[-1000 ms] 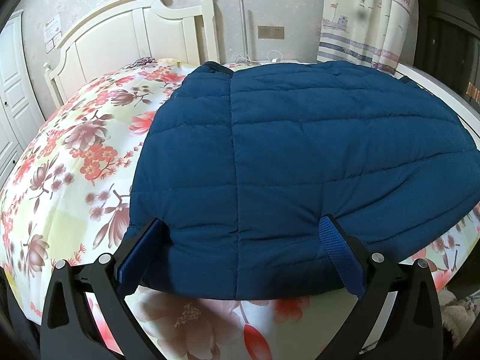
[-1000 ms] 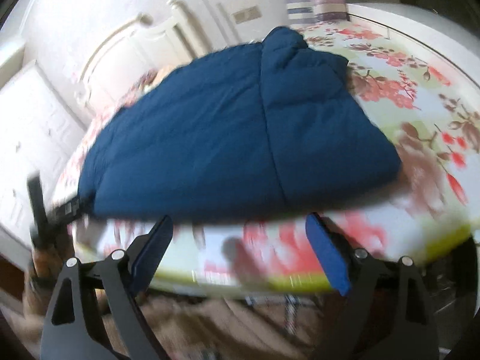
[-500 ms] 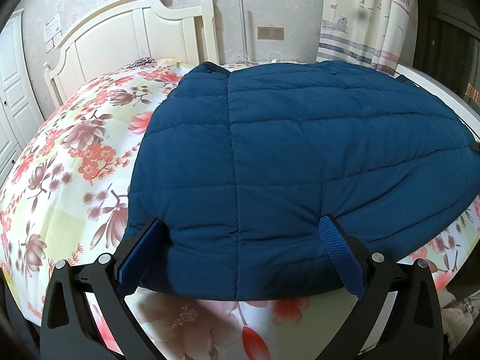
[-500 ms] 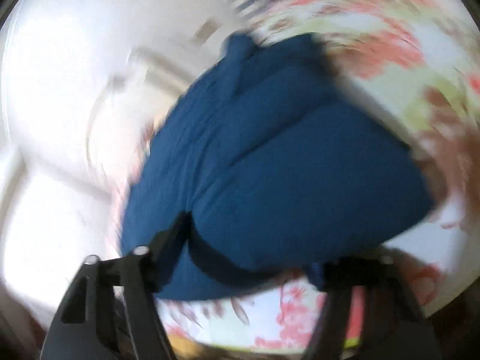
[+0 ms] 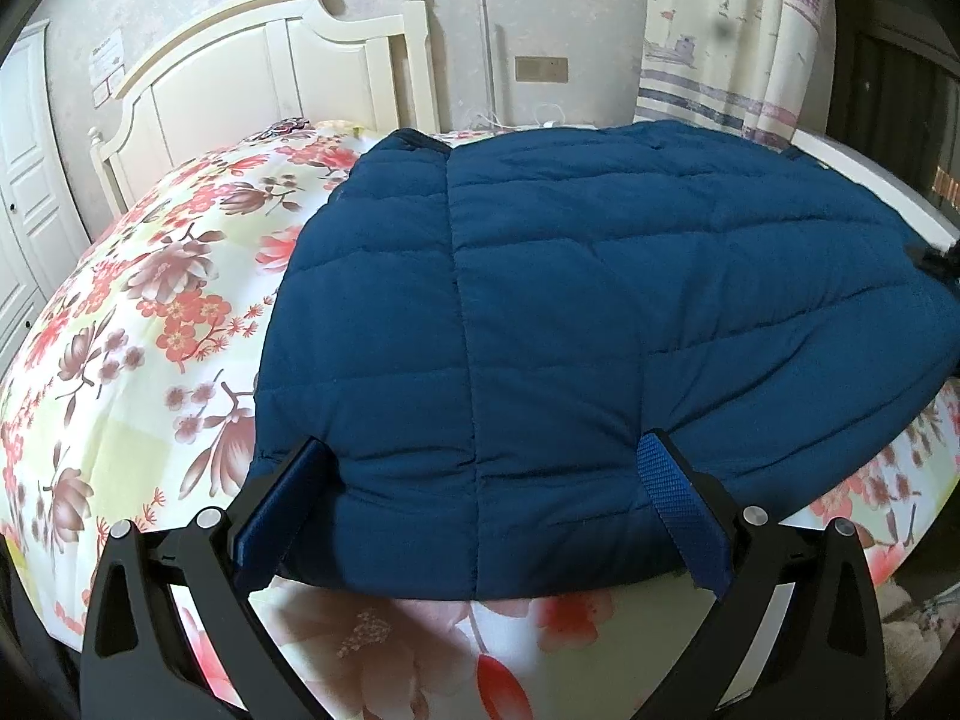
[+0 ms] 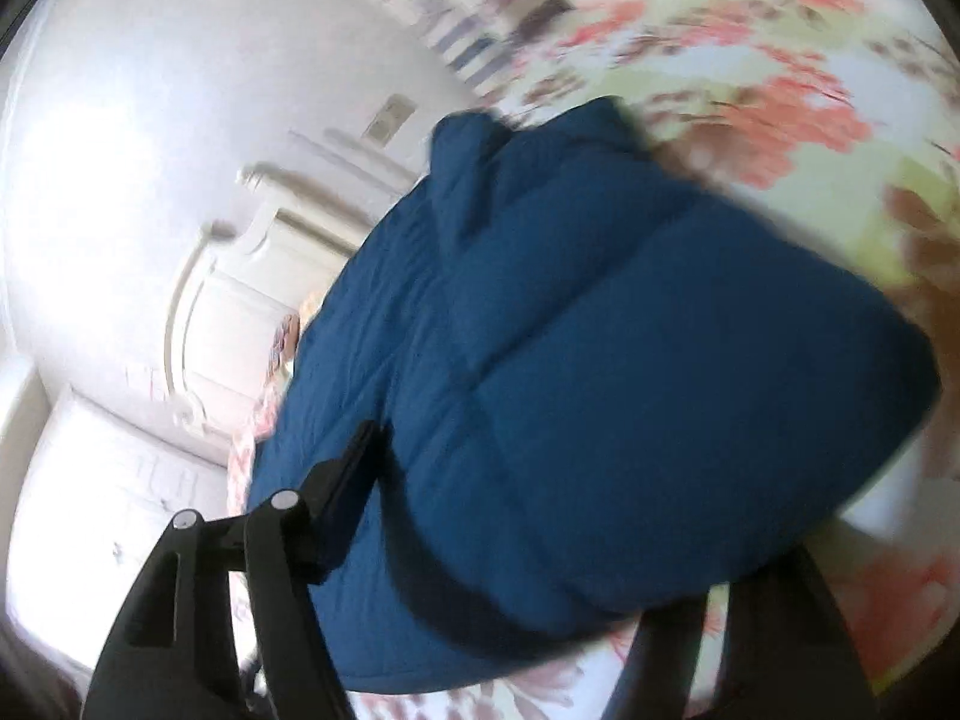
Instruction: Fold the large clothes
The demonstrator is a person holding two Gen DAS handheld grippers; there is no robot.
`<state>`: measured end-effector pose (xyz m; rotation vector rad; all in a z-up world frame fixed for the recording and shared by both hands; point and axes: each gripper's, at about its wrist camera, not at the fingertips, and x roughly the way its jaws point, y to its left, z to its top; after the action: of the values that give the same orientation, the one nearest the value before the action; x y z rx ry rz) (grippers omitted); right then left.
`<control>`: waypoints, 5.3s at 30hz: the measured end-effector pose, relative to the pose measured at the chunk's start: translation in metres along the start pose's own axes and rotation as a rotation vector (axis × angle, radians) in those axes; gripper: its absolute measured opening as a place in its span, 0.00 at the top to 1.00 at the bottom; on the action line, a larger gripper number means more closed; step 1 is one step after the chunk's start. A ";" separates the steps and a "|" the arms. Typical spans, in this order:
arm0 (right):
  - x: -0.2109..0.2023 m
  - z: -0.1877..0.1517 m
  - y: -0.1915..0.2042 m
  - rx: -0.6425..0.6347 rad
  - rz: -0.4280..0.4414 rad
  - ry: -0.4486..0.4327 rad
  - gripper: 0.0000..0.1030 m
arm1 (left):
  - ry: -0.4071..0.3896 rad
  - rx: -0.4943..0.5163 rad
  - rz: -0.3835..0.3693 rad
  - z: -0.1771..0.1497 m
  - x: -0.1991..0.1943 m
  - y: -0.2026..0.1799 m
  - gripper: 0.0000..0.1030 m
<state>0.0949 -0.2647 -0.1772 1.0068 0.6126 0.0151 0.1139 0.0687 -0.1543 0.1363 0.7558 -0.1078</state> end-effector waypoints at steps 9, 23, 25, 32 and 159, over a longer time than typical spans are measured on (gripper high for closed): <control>-0.052 -0.003 -0.005 -0.133 0.151 -0.096 0.72 | -0.159 0.109 0.010 0.069 -0.056 -0.051 0.05; -0.102 -0.004 -0.011 -0.298 0.090 -0.169 0.73 | 0.160 0.153 0.056 0.186 0.144 -0.173 0.04; -0.106 -0.006 -0.004 -0.343 0.084 -0.184 0.73 | 0.159 0.147 0.041 0.183 0.136 -0.167 0.04; -0.101 -0.004 0.027 -0.474 -0.013 -0.237 0.73 | -0.023 0.225 -0.078 0.094 0.018 -0.150 0.06; 0.228 0.022 0.228 -1.128 -0.169 0.300 0.65 | 0.051 -0.183 0.000 0.126 0.075 0.070 0.04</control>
<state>0.3554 -0.0913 -0.0962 -0.1480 0.8101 0.3317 0.2634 0.1138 -0.1100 -0.0354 0.8127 -0.0345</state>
